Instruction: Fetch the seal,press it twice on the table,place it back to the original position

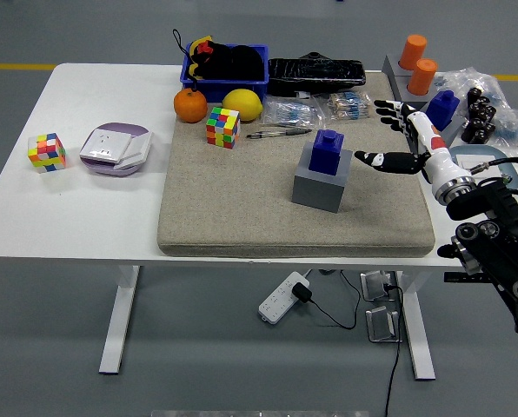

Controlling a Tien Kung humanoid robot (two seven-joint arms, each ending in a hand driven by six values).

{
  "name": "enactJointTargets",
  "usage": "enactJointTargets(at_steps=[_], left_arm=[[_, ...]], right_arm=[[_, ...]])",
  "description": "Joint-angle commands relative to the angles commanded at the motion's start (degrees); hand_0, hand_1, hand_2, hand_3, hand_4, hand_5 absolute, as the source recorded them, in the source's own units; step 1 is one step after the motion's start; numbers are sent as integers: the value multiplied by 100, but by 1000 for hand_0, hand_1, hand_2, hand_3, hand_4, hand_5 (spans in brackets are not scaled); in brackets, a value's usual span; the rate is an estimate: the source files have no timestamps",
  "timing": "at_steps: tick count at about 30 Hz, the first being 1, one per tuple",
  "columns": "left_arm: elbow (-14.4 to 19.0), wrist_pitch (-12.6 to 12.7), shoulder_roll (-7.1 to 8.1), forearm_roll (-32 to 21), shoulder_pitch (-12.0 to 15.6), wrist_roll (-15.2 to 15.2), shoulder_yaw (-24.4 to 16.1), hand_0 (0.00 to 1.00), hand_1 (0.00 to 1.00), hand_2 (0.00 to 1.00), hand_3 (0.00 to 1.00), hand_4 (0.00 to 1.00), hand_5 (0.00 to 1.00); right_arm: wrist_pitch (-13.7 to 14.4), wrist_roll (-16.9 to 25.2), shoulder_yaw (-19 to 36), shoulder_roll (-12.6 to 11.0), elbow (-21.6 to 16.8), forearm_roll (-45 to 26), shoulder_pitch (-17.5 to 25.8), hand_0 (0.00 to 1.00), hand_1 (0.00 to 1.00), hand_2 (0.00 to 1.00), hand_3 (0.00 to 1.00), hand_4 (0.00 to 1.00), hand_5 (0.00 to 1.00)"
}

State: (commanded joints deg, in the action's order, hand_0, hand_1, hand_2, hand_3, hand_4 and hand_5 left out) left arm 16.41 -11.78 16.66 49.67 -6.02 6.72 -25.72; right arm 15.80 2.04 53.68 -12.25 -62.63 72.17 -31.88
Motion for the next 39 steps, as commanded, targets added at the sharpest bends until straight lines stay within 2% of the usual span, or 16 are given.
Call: enactJointTargets(at_steps=[2, 11, 22, 39], left_arm=[[1, 0, -2, -1, -5, -1, -2, 827, 793, 757, 814, 735, 339], [3, -6, -10, -2, -35, 0, 5, 828, 793, 757, 814, 736, 338], [-6, -11, -39, -9, -45, 5, 44, 830, 794, 757, 814, 738, 339], [-7, -11, -52, 19, -77, -7, 66, 830, 793, 757, 814, 739, 339]], right_arm=[[-37, 11, -36, 33, 33, -31, -39, 894, 874, 881, 900, 968, 2], [-100, 80, -272, 221, 288, -226, -272, 874, 871, 870, 908, 974, 2], [-166, 285, -370, 374, 770, -508, -459, 862, 862, 864, 912, 981, 2], [86, 653, -780, 639, 1276, -844, -676, 846, 834, 831, 898, 958, 2]])
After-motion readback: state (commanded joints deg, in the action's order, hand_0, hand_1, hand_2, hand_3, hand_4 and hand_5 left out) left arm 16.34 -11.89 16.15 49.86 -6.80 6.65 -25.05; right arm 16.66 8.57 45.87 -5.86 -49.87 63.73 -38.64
